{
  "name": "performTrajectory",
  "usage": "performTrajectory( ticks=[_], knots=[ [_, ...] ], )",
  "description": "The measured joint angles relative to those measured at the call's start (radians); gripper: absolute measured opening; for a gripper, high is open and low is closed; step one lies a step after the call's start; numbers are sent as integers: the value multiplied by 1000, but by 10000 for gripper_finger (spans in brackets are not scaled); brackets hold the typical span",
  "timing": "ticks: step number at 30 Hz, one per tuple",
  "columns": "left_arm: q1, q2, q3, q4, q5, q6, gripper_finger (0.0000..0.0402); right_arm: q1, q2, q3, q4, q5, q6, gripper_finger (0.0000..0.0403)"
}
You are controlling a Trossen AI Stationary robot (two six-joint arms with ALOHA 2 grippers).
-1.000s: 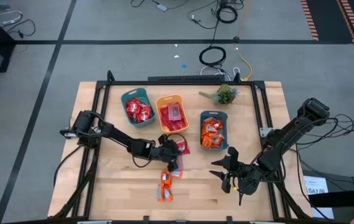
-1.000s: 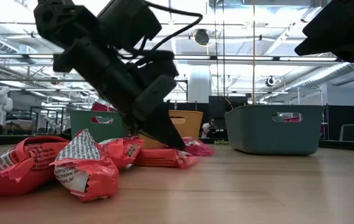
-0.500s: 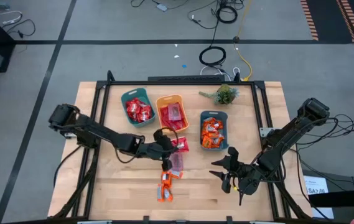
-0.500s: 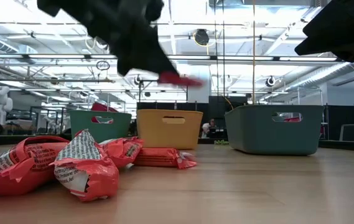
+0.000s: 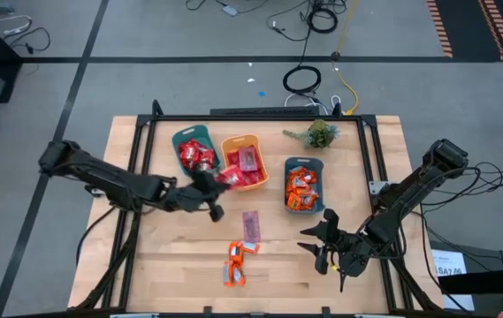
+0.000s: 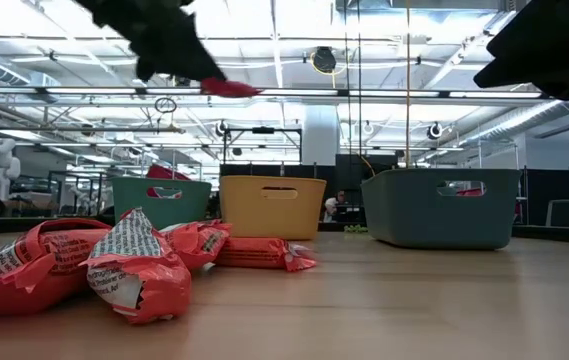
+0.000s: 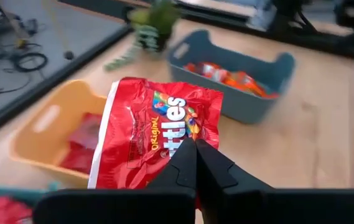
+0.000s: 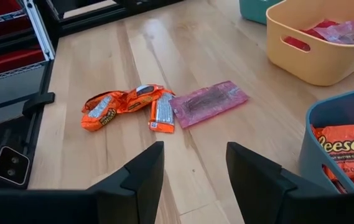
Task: Sort candy
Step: Put the red pack of candy into the light blue bin
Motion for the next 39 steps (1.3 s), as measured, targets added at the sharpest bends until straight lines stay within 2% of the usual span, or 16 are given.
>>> performTrajectory(
  ticks=[8,14,19,22,32,39],
  knots=[
    [146,-299,-228,-71,-27,-78,0,0,0,0,0,0,9,165],
    [311,-445,-364,-103,42,-78,0,0,0,0,-1,0,8,165],
    [454,-471,-430,-96,166,-78,0,0,0,0,-1,0,6,165],
    [499,-472,-433,-83,233,-76,0,0,0,0,-2,0,4,165],
    [520,-470,-433,-88,238,-72,3,0,0,0,-2,0,-7,165],
    [519,-470,-433,-88,237,-72,36,0,0,0,-2,0,-6,165]
  ],
)
